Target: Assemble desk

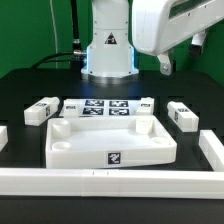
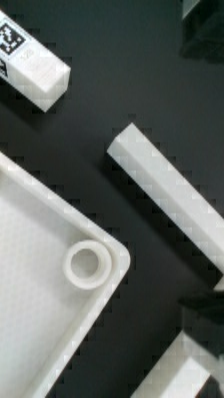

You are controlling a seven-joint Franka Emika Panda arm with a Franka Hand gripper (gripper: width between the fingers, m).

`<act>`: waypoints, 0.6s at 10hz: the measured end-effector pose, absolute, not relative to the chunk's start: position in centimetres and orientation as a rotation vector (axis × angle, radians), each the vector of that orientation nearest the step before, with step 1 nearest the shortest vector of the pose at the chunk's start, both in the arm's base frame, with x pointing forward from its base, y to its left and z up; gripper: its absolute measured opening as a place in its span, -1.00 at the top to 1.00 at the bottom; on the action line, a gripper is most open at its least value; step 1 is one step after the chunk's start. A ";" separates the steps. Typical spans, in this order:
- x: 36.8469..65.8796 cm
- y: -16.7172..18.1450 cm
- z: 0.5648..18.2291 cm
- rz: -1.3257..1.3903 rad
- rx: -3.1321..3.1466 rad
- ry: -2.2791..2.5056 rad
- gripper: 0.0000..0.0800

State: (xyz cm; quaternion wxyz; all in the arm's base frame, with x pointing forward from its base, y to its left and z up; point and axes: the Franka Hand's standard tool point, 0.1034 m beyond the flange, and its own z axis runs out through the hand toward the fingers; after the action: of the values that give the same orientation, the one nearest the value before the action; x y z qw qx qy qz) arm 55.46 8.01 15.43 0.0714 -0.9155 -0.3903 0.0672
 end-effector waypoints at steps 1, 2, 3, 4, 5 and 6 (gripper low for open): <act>55.4 7.9 15.4 0.220 -2.746 -1.165 -0.62; 55.4 7.9 15.4 0.220 -2.746 -1.165 -0.62; 55.4 7.9 15.4 0.220 -2.746 -1.165 -0.62; 55.3 7.9 15.4 0.221 -2.747 -1.166 -0.62; 55.3 7.9 15.4 0.220 -2.746 -1.167 -0.62; 55.4 7.6 15.1 0.190 -2.731 -1.231 -0.62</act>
Offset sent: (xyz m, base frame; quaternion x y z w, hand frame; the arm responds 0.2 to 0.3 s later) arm 0.0000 0.0000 0.0000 0.0000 0.0000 0.0000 1.0000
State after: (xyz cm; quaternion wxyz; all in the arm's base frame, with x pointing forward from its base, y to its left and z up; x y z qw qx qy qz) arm 55.38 7.58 15.15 0.0701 -0.9076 -0.4091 0.0633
